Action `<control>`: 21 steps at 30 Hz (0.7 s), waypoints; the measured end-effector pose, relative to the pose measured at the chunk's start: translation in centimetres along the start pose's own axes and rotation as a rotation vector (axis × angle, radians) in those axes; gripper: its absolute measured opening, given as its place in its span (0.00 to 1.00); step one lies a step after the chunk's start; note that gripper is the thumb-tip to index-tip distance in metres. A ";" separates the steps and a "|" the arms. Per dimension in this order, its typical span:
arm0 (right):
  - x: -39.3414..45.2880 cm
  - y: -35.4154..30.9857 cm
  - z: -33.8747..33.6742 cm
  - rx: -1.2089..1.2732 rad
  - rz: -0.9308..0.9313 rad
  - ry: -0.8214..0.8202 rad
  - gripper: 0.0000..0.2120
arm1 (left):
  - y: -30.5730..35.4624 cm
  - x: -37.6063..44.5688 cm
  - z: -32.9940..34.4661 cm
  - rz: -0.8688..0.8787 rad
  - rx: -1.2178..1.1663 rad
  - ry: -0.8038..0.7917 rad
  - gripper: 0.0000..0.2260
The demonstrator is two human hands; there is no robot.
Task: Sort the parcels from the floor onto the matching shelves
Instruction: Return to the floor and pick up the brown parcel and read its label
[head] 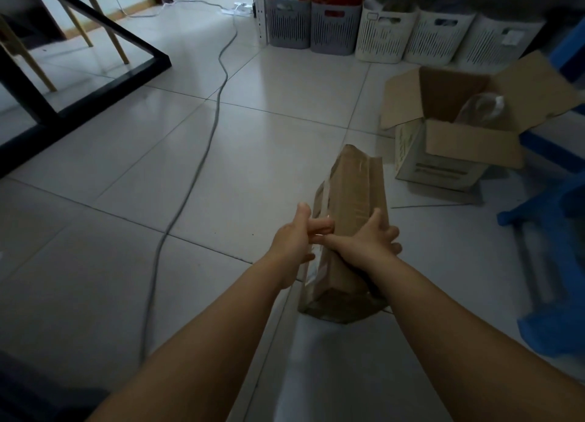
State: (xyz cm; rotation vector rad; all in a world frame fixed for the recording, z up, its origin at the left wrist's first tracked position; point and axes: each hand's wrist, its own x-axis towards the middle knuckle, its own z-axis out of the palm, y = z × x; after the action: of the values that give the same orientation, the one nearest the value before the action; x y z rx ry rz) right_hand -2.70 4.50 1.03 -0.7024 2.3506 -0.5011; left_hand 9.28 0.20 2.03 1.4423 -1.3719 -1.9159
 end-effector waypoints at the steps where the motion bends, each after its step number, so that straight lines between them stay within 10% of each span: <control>1: 0.1 0.4 -0.3 0.029 -0.013 0.001 0.59 | -0.1 0.0 -0.1 0.017 0.020 0.000 0.28; 5: 0.5 2.3 -2.0 0.498 -0.013 -0.179 0.50 | -1.2 0.9 -1.5 0.048 0.112 0.082 0.22; 10: 0.6 3.1 -3.1 0.885 -0.081 -0.425 0.38 | -2.6 1.5 -4.5 -0.069 0.118 0.166 0.44; 14: 1.1 3.6 -3.3 1.022 -0.188 -0.583 0.44 | -1.9 0.0 -6.2 -0.132 -0.104 -0.019 0.23; 21: 1.0 3.8 -3.7 1.041 -0.293 -0.676 0.37 | -2.3 -0.4 -7.1 -0.103 -0.234 -0.156 0.17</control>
State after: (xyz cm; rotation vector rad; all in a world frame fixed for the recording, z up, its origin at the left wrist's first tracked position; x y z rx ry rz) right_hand -7.16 7.48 1.33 -0.5560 1.1158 -1.2440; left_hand 16.30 -1.77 0.30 1.2969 -1.1094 -2.2119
